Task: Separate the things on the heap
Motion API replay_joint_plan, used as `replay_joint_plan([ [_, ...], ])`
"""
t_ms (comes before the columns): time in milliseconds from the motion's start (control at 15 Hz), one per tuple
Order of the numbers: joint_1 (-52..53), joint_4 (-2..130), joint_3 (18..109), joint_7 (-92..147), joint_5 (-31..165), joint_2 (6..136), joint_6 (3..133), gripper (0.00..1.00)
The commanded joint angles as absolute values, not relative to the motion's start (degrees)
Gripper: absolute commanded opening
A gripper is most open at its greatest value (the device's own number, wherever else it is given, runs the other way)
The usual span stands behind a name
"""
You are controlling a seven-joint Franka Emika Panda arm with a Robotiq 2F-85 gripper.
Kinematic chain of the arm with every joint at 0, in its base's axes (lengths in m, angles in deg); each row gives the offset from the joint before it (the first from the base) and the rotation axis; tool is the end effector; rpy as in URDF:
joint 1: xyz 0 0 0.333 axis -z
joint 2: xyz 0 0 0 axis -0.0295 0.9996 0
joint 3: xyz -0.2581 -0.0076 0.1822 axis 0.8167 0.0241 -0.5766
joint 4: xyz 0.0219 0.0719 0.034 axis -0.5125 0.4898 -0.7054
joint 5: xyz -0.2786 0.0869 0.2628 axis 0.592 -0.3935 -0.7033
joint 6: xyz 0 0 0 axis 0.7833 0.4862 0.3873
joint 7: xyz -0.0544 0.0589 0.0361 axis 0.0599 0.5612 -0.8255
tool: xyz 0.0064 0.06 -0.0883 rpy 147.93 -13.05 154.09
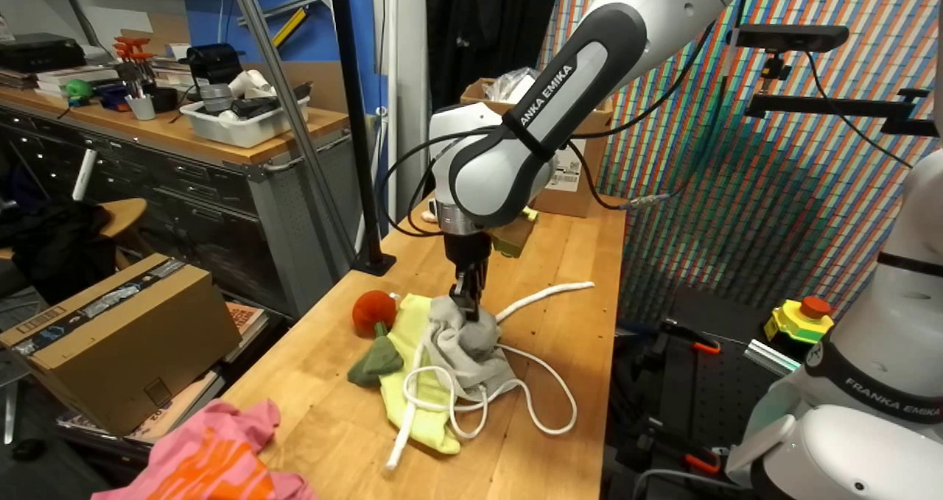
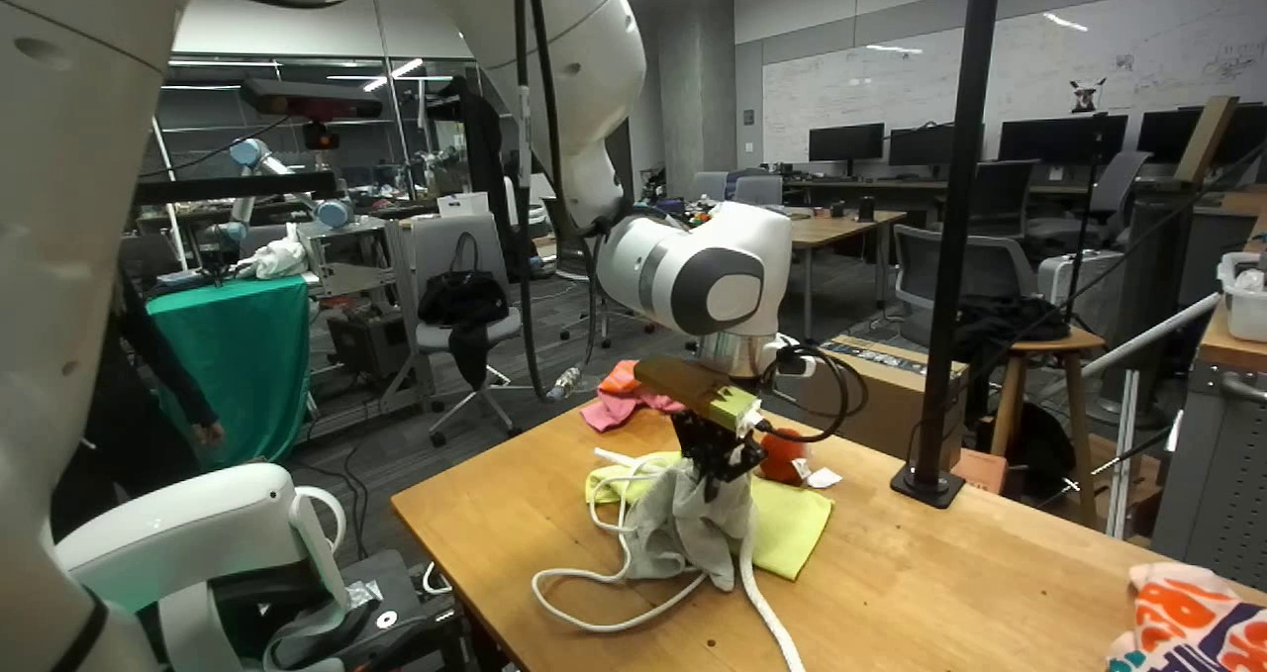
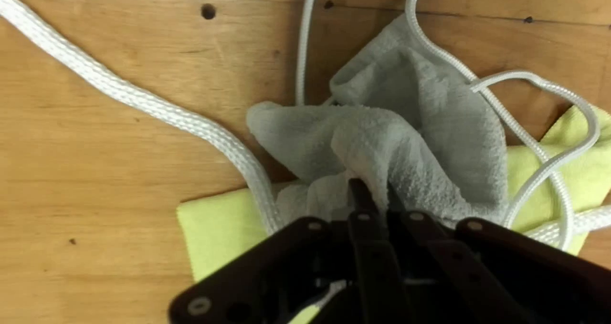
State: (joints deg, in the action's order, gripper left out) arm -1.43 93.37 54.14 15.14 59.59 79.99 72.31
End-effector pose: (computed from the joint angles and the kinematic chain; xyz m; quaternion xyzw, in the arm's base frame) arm 0.5536 0.0855 0.1899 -0.9906 -0.1095 0.0691 0.0442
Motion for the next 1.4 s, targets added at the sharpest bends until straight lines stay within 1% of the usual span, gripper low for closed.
replay_joint_plan([
  [0, -0.87, 94.53, 56.49, 18.45, 61.28, 75.36, 70.34, 0.06],
  [400, 0.56, 95.75, 59.35, 21.70, 61.59, 69.44, 71.31, 0.06],
  [1333, 4.21, 99.90, 67.94, 40.05, 69.77, 59.64, 71.56, 0.06],
])
